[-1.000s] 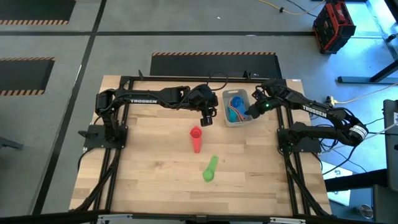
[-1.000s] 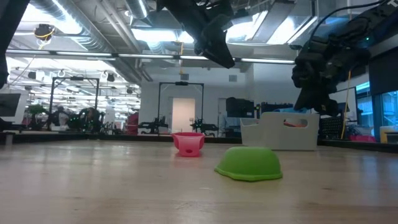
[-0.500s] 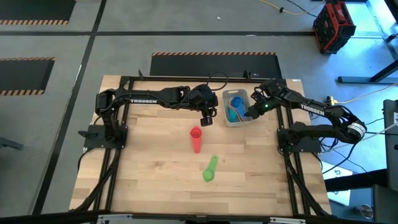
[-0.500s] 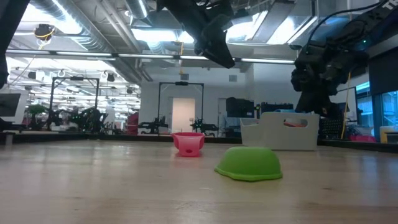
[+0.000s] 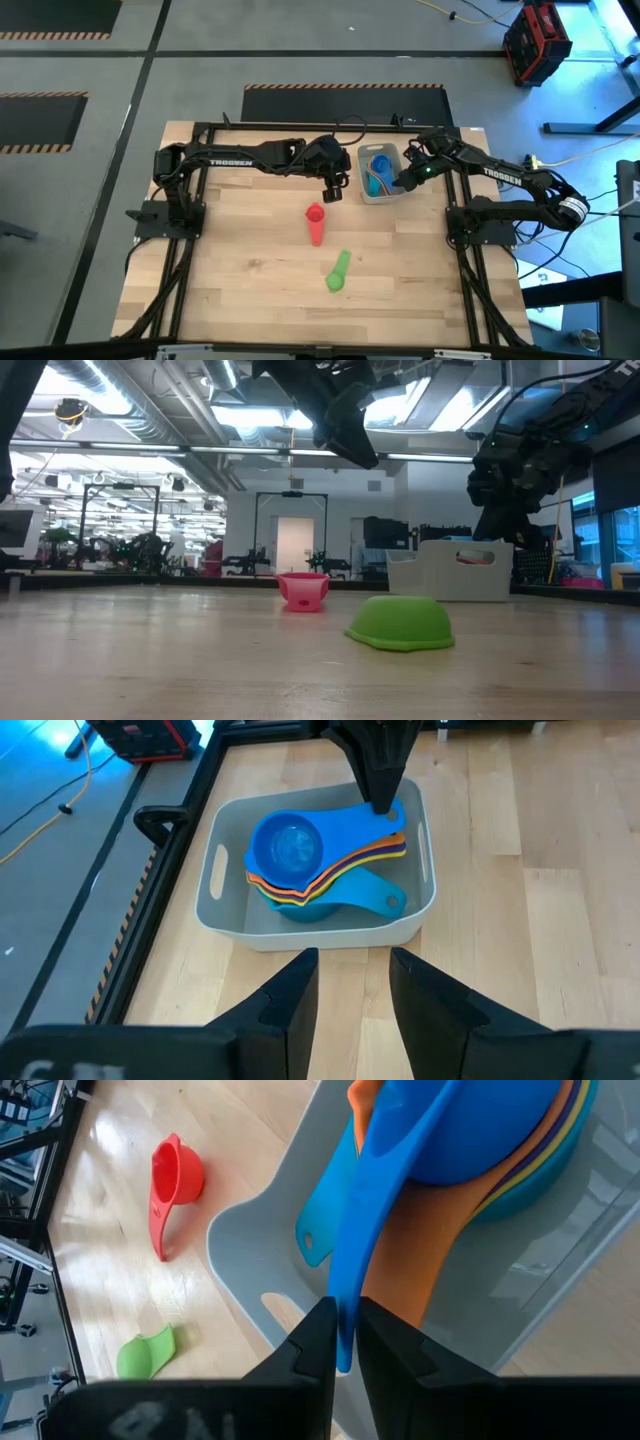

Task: Nest measuring cups in basket
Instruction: Stack the blue measuring cup on top of the orange measuring cup in the grey bin, then stack the red measuring cup on top of the blue measuring cup in the grey bin

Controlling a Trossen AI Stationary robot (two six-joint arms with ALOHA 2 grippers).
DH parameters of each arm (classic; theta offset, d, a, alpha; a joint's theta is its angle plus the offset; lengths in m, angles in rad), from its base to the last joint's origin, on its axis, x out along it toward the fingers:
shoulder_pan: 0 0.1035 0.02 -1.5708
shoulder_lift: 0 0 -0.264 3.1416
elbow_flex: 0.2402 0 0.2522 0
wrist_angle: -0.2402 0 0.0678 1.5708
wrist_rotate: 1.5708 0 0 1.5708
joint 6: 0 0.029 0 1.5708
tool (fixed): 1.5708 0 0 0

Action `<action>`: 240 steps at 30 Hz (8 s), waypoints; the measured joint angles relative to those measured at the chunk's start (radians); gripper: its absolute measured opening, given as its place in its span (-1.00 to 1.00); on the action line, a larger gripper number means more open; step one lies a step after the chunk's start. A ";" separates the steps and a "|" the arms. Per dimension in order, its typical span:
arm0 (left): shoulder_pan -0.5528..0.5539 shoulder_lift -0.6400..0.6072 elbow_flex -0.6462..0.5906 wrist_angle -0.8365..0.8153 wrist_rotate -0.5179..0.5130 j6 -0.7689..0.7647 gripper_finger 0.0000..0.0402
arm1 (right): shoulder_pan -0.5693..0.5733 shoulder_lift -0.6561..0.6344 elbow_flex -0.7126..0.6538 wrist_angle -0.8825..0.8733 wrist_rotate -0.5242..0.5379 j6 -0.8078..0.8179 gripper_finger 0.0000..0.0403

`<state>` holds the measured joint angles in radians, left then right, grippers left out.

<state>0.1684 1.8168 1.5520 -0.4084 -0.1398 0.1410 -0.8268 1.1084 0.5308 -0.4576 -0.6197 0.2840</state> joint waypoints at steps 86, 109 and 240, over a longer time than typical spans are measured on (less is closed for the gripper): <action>-0.001 0.001 0.000 0.028 -0.015 -0.143 -0.41 | 0.125 -0.193 0.144 -0.055 0.345 -0.184 -0.26; 0.081 -0.004 0.000 -0.554 0.173 -0.294 -0.41 | 0.543 -0.298 0.003 0.005 0.338 0.004 -0.26; 0.164 0.506 0.295 0.317 0.195 -0.871 -0.97 | 0.558 -0.342 -0.066 0.339 1.046 -0.398 -0.26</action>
<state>0.3326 2.3226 1.8469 -0.0917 0.0554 -0.7303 -0.2685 0.7667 0.4644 -0.1185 0.4260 -0.1143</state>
